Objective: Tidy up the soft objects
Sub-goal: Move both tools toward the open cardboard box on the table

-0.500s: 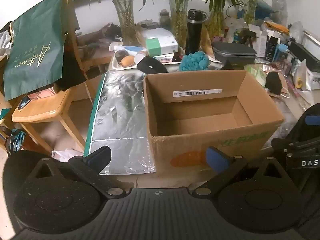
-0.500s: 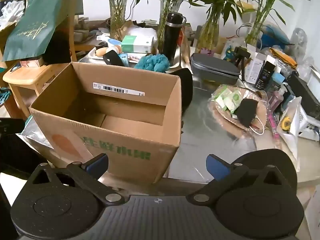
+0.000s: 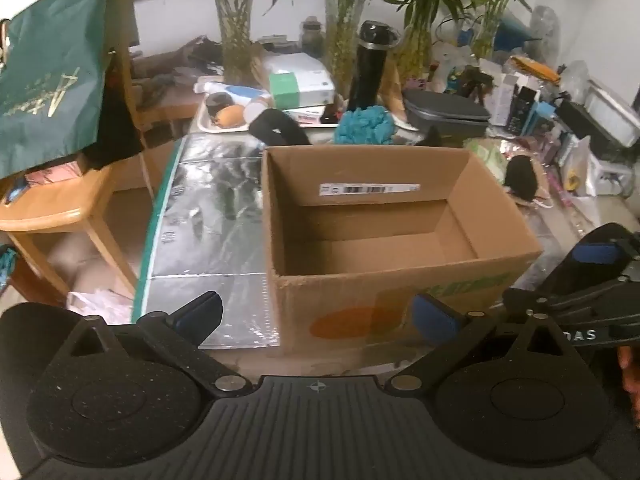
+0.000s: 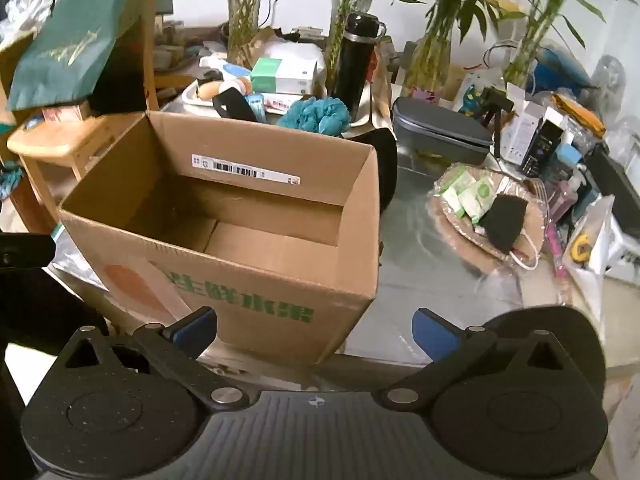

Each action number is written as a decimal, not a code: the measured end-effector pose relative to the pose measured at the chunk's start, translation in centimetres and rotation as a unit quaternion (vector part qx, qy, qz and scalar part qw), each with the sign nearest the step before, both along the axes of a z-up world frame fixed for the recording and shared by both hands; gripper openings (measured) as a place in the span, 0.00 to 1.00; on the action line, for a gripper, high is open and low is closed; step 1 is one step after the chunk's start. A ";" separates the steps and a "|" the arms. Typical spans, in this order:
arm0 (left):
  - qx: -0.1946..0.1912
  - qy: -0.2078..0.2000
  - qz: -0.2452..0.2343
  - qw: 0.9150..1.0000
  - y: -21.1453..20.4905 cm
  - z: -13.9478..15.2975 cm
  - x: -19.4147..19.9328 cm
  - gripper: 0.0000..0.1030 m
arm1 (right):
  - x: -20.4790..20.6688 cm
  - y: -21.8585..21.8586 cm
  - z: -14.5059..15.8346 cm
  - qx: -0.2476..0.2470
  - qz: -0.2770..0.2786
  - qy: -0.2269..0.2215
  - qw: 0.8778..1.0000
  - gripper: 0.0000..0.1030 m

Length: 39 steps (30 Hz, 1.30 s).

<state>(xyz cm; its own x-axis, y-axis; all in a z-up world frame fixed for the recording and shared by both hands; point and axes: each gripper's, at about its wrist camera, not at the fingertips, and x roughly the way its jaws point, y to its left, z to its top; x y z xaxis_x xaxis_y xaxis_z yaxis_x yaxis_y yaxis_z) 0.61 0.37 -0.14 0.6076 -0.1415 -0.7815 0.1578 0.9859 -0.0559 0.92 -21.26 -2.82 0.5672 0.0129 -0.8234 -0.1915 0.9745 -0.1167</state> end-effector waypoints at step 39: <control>-0.029 0.021 -0.047 0.998 1.0 -1.0 7.3 1.00 | 6.9 -4.7 0.7 0.119 0.016 -0.004 0.993 1.00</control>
